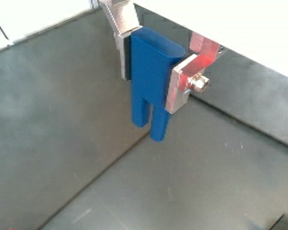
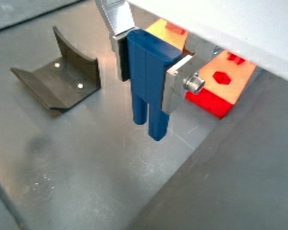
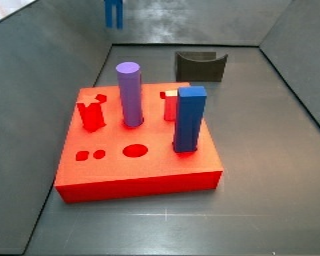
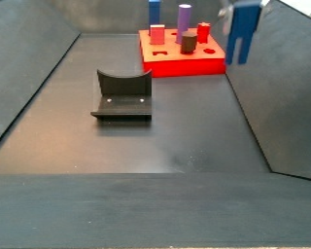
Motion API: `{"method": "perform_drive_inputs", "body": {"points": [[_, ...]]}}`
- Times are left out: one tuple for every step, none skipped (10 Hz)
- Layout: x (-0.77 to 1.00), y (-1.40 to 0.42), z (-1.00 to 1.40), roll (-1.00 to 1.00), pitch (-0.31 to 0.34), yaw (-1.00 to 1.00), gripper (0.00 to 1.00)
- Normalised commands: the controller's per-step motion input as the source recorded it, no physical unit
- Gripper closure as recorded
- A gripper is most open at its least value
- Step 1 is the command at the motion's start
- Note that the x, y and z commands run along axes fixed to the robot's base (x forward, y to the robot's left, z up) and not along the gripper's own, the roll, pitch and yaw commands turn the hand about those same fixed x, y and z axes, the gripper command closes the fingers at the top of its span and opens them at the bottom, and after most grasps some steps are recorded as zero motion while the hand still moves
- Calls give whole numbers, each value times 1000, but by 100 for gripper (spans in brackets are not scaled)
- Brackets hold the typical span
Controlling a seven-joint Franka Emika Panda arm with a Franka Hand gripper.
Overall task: Pick up the square-circle object. Move up. Rotate the square-circle object. Place the square-circle object on the fixture. Regrasp the square-circle object. Move to above the board. Insert the square-circle object.
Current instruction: Move to above the board.
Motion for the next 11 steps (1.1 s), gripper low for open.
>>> {"method": "perform_drive_inputs", "body": {"points": [[-172,81,1000,65,14,8,100],[-156,75,1000,59,20,14,100],[-136,70,1000,61,36,18,100],[-115,65,1000,62,47,18,100],[-82,54,907,63,57,18,100],[-50,38,743,60,65,20,100],[-22,21,523,56,71,23,100],[-10,10,361,58,76,21,100],[434,-1000,139,121,-89,-33,100],[436,-1000,111,121,-92,-29,100],[450,-1000,109,90,-44,-7,100]]}}
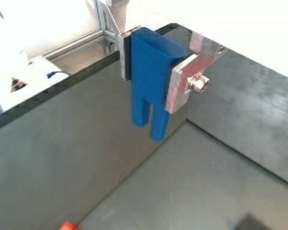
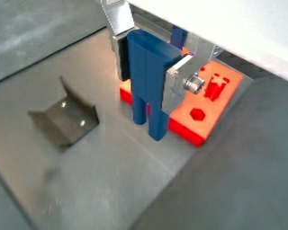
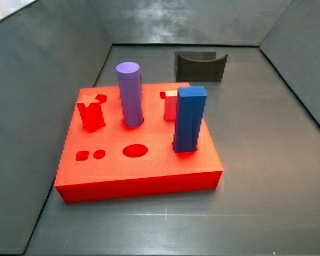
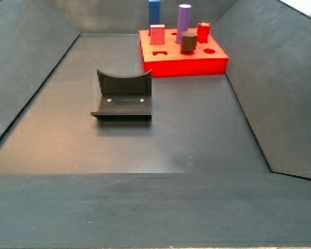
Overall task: Pick up the square-circle object. Move up. Rotate the square-circle object. Place the square-circle object on the fixture. Regrasp the square-circle object. Move to above the board. Insert the square-circle object.
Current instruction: Move to above the board.
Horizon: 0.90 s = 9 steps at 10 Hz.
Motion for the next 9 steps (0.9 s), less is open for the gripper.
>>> {"method": "perform_drive_inputs", "body": {"points": [[460,-1000,113,-5,-17,-7,100],[466,-1000,108,-10,13,0,100],[472,-1000,110,-6,22,4,100],[479,-1000,109,-7,44,5,100],[484,-1000,110,-18,53,6,100],[498,-1000,111,1,79,6,100],[506,-1000,113,-10,91,10,100],[521,-1000,117,13,110,10,100],[541,-1000,127,9,128,11,100]]}}
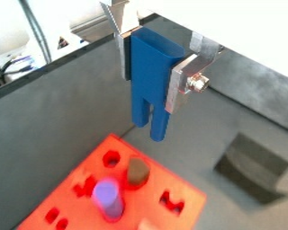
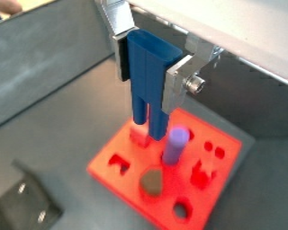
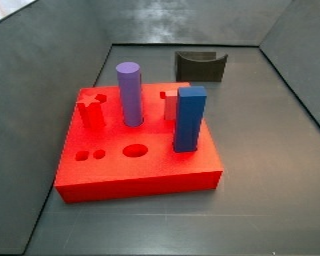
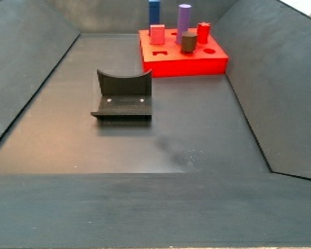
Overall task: Pick up the square-circle object. Move up. Rotate the square-circle object. Place the square-circle object on the fixture. Regrasp the square-circle object. Move to above the board. Insert the square-circle object.
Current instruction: Move to above the board, then insert the square-circle object.
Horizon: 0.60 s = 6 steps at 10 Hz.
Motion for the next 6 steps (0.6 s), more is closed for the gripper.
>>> {"method": "perform_drive_inputs", "body": {"points": [[500,-877,113,17,146,11,100],[413,-676,92,26,149,9,100],[244,-351,58,43,125,13,100],[122,-182,39,54,80,12,100],[0,0,0,0,-14,0,100],[0,0,-74,-6,-99,0,100]]}}
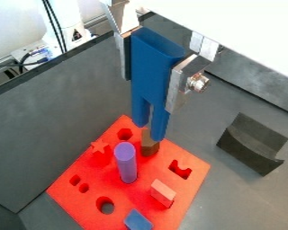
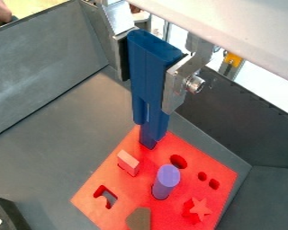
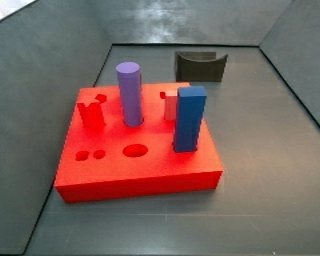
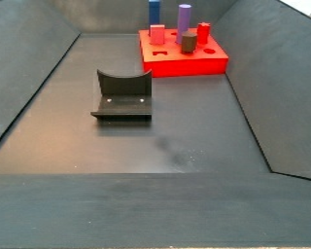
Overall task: Pick up the square-circle object. Move up. Rotate the square-circle object. Place the square-circle object on the fixture. Regrasp the square-circle object. Move to above the board. Insert the square-circle object.
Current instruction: Insert the square-circle object.
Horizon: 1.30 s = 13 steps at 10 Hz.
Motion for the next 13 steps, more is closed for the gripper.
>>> {"method": "perform_drive_inputs", "body": {"points": [[-291,-463,-546,46,-229,551,100],[-83,-560,-563,97,-57,646,100],[0,-657,-674,51,0,500,100],[-31,-703,-540,0,0,417,100],[-220,-594,-766,21,-114,360,100],[-311,-514,-891,163,-124,311,100],[-371,-394,-800,270,-117,260,100],[-586,-231,-774,284,-133,203,100],[-620,-97,-820,211,-154,140,100],[-431,0,-834,64,-229,77,100],[-280,0,-680,0,-199,86,100],[-157,0,-526,-69,-149,74,100],[-134,0,-446,-110,-140,20,100]]}}
